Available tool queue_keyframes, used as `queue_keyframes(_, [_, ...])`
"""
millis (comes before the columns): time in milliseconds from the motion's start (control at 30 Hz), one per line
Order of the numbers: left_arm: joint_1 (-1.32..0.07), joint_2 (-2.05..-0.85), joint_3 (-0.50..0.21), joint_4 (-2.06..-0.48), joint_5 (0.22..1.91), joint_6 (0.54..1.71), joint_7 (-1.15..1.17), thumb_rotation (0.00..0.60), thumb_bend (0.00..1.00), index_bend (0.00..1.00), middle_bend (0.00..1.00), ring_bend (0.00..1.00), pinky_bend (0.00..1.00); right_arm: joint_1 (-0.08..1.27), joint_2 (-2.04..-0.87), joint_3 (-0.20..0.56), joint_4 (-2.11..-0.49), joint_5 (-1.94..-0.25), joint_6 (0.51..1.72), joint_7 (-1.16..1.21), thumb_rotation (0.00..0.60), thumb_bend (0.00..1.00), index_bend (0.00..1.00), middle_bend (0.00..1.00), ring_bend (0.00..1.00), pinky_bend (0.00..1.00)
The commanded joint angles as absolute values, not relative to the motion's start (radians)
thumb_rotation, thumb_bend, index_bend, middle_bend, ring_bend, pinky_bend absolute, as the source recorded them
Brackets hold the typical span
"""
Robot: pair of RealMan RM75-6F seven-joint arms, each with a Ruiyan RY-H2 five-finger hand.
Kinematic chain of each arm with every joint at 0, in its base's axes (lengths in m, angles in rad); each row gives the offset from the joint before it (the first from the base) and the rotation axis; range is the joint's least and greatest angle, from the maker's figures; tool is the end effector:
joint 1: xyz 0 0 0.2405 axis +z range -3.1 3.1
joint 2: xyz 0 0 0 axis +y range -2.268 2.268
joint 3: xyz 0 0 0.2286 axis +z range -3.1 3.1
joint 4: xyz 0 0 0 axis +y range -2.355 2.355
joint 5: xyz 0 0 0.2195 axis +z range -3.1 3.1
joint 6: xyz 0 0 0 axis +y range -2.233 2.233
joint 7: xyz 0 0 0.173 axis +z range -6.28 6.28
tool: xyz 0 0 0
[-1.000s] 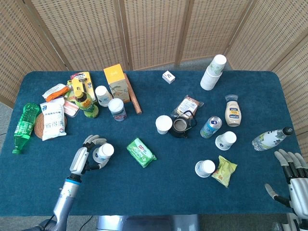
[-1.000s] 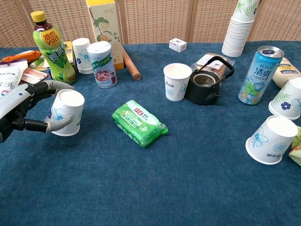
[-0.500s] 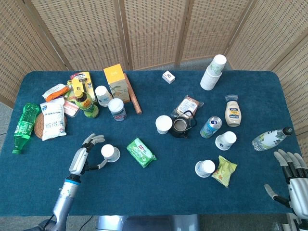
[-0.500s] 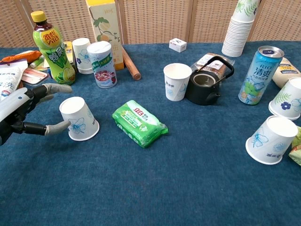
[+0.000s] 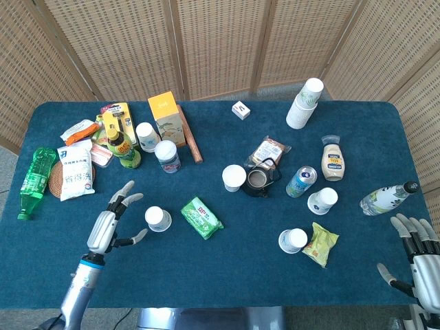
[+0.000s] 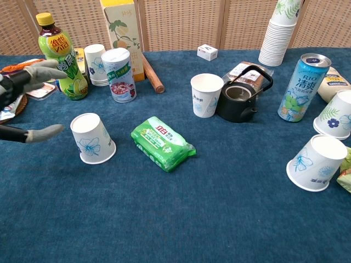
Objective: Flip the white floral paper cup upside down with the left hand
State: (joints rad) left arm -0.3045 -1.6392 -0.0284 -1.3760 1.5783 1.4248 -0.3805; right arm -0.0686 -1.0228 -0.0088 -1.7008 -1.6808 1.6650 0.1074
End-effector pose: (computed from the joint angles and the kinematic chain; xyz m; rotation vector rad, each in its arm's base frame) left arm -0.1928 0.2471 -0.0131 -1.4112 -1.3580 -1.5168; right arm -0.2721 -0.1511 0.1649 1.3493 -0.9212 1.0425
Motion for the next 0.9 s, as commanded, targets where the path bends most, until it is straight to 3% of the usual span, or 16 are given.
queue_keyframes(33, [-0.292,-1.510,0.001,-1.507,1.598,1.423,-0.258,0.600,0.31,0.15,0.00,0.00,0.00,-0.069,-1.022,-0.011,-1.702,-1.684,1.665,0.108,0.600,0.28,0.00,0.00,0.00,0.00])
queue_keyframes(300, [-0.256,-1.288,0.041,-1.679,1.582,1.416,-0.072,0.600,0.31,0.10,0.00,0.00,0.00,-0.070,-1.021,-0.015,-1.708,-1.693,1.667,0.106,0.600,0.28,0.00,0.00,0.00,0.00])
queue_keyframes(467, [-0.218,-1.195,0.068,-1.704,1.605,1.457,-0.024,0.600,0.31,0.09,0.00,0.00,0.00,-0.069,-1.021,-0.018,-1.708,-1.698,1.665,0.103,0.600,0.28,0.00,0.00,0.00,0.00])
queue_keyframes(900, [-0.084,-1.129,0.095,-1.599,1.602,1.598,-0.091,0.600,0.31,0.09,0.00,0.00,0.00,-0.071,-1.029,-0.002,-1.697,-1.672,1.671,0.080,0.600,0.28,0.00,0.00,0.00,0.00])
